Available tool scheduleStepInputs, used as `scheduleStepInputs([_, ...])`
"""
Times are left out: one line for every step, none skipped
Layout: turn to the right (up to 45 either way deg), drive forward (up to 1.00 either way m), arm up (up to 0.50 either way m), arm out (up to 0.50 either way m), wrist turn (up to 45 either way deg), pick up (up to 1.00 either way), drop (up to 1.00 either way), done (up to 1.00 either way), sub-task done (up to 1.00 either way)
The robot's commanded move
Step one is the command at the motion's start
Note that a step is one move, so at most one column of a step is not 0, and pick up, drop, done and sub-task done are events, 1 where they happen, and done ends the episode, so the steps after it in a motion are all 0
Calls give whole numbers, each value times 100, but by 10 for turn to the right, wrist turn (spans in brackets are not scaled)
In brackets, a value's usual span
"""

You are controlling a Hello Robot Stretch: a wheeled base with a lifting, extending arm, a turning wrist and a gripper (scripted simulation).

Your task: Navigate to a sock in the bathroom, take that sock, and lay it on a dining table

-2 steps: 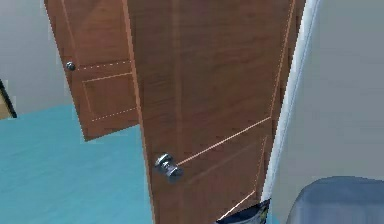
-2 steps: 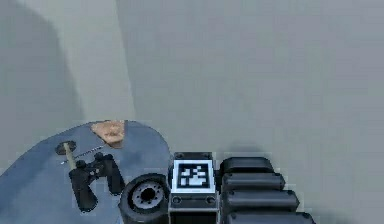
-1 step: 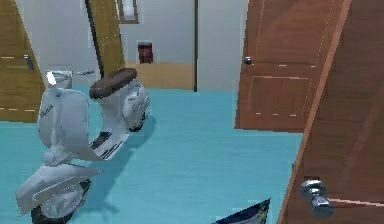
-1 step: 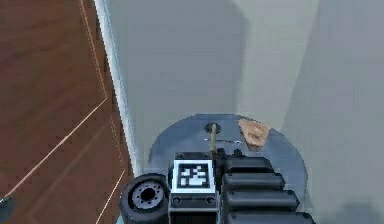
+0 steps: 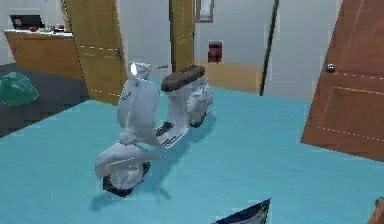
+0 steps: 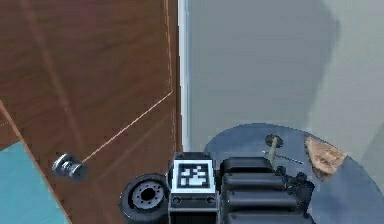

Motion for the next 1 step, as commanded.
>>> scheduleStepInputs([450, 0, 0, 0, 0, 0, 0, 0, 0])
